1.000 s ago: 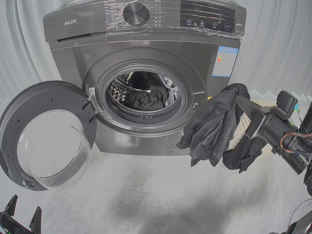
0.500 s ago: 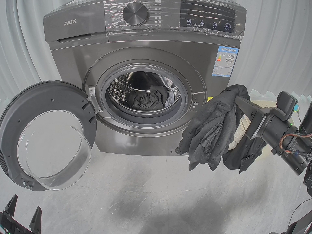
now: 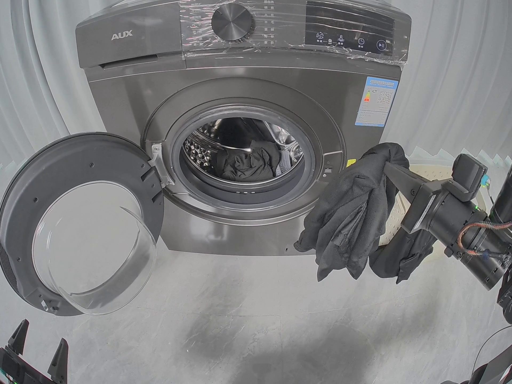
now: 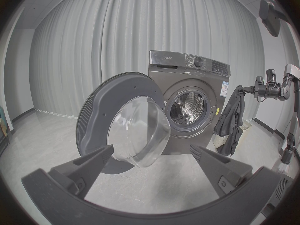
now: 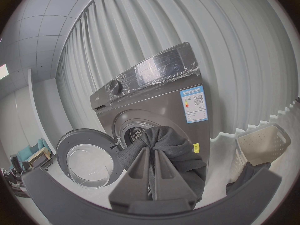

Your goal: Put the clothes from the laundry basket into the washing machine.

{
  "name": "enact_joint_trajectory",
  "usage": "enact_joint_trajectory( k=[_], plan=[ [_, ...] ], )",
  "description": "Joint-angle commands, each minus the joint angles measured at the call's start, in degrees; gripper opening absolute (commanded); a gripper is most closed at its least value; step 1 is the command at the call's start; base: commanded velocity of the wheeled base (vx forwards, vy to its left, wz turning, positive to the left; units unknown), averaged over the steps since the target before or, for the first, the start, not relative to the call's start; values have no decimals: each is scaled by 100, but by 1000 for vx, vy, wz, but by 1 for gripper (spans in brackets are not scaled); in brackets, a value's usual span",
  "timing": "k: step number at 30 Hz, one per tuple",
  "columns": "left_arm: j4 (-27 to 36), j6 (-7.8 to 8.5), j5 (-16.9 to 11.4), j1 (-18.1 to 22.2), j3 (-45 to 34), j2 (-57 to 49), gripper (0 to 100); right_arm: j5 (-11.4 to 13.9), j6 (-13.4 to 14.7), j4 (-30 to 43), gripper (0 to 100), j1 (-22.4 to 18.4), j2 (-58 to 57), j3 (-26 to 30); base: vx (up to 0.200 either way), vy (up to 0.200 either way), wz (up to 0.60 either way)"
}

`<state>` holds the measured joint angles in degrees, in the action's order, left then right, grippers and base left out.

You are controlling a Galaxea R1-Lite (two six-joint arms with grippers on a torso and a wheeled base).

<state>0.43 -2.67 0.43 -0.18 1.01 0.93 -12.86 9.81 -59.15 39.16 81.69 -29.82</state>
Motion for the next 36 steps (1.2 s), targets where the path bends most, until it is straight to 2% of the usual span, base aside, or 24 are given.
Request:
enact_joint_trajectory(
  k=[1,2,3,5,12,16,17,19,21,22,23,24,25,26,27,28,29,32,34,36],
  plan=[
    [-16,21,10,9,-84,-84,100,38,3,0,0,154,-39,29,0,0,0],
    [-16,21,10,9,-84,-84,100,47,3,0,0,189,-48,29,0,0,0],
    [-25,82,1,9,-92,-93,100,126,12,0,0,470,-65,37,0,0,0],
    [-25,153,-8,9,-92,-93,100,214,47,26,0,646,-57,55,0,0,0],
    [-25,232,-25,27,-101,-93,100,451,65,-9,0,690,31,37,0,0,0],
    [-25,241,-69,27,-101,-93,100,460,91,-18,0,690,172,-59,0,0,0],
    [-34,302,-148,18,-101,-93,100,460,109,-9,0,699,216,-94,0,0,0],
    [-69,311,-210,18,-75,-93,100,451,109,-9,0,699,269,-103,0,0,0],
    [-465,214,-377,53,453,92,100,381,109,-18,0,690,541,-217,0,0,0],
    [-667,293,-482,62,883,461,100,372,109,-35,0,681,717,-279,0,0,0],
    [-675,302,-500,53,910,496,100,372,109,-35,0,690,743,-297,0,0,0],
    [-684,425,-702,9,1112,769,100,381,109,-35,0,707,822,-384,0,0,0],
    [-675,645,-1089,-43,1244,1041,100,381,109,-53,0,725,901,-499,0,0,0],
    [-675,724,-1519,-96,1314,1358,100,372,109,-62,0,778,989,-622,0,0,0],
    [-684,733,-1906,-122,1340,1797,100,372,117,-62,0,857,1077,-762,0,0,0],
    [-684,724,-1985,-122,1349,1894,100,372,117,-62,0,874,1104,-806,0,0,0],
    [-746,733,-2319,-122,1358,2333,100,381,161,-70,0,927,1183,-938,0,0,0],
    [-772,865,-2855,-193,1340,3151,100,372,372,-88,0,1059,1376,-1158,0,0,0],
    [-842,979,-3092,-324,1367,3634,100,363,434,-176,0,1059,1490,-1307,0,0,0],
    [-1168,1076,-3207,-500,1384,4135,100,363,425,-290,0,1033,1657,-1430,0,0,0]
  ],
)
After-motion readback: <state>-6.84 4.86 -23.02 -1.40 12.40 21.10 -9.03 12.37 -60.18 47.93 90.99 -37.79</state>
